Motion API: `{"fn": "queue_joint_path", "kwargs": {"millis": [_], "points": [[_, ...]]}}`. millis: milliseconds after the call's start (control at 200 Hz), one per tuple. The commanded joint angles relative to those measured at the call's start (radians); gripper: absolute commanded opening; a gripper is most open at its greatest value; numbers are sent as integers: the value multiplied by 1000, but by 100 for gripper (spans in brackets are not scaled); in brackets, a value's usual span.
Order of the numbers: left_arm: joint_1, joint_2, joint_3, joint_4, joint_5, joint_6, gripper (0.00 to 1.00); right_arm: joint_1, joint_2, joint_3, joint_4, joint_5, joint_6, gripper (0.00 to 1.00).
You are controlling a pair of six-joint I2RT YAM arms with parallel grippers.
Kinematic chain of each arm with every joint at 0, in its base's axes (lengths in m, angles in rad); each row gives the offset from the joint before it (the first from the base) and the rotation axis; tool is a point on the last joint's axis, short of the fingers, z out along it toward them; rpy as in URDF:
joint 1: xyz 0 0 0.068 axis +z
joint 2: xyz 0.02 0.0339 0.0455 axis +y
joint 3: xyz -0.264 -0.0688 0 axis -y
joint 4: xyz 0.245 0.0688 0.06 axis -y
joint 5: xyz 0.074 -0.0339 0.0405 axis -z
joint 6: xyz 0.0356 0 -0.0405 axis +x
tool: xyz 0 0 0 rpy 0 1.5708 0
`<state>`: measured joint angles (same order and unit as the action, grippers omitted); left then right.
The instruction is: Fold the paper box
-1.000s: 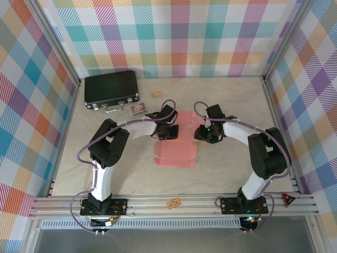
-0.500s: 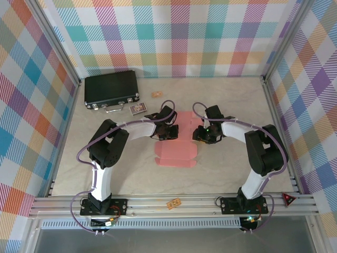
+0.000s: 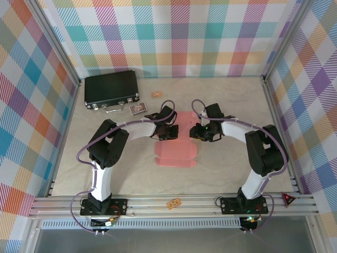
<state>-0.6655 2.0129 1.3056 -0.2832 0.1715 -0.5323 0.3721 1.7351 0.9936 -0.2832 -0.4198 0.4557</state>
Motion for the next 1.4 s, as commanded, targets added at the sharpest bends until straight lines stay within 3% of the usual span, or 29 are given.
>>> {"fn": "queue_joint_path", "kwargs": {"millis": [0, 380, 610, 790, 950, 1085, 1205, 1395], "points": [[-8, 15, -44, -78, -35, -3, 0, 15, 29, 50, 24, -56, -17, 25], [-8, 5, -37, -82, -31, 2, 0, 30, 73, 91, 29, -73, 5, 25], [-8, -48, 23, -113, -3, 11, 0, 26, -26, 135, -84, 60, -38, 25], [-8, -108, 80, -164, -13, 21, 20, 5, -17, 234, -184, 113, -89, 25], [-8, -185, 30, -172, -35, 19, 27, 3, 70, 366, -251, 98, -137, 25], [-9, -249, -78, -138, -11, -12, 20, 8, 196, 496, -306, 49, -157, 20], [-24, -277, -164, -96, 27, -39, 0, 28, 277, 563, -312, 31, -160, 16], [-57, -291, -250, -49, 13, -85, 0, 57, 389, 639, -343, 54, -134, 12]]}}
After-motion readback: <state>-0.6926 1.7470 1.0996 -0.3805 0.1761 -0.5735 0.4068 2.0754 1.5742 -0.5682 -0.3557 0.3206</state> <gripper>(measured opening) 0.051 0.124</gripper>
